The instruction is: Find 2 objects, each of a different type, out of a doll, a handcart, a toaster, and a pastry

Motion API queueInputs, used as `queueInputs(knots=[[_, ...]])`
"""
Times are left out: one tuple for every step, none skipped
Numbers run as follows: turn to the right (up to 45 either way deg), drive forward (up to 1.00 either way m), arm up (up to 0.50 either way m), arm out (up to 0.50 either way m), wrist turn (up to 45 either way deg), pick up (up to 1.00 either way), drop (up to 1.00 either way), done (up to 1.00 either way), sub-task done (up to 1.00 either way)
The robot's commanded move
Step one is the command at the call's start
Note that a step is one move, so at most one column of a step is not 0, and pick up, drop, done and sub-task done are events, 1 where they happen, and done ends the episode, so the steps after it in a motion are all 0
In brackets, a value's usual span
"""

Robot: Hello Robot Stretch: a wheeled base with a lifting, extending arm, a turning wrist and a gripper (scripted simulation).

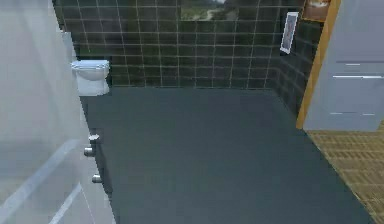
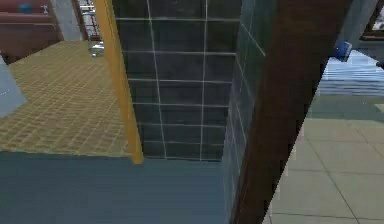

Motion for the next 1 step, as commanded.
queueInputs(knots=[[42.0,0.0,0.0,0.0,0.0,0.0,0.0,0.0,0.0]])
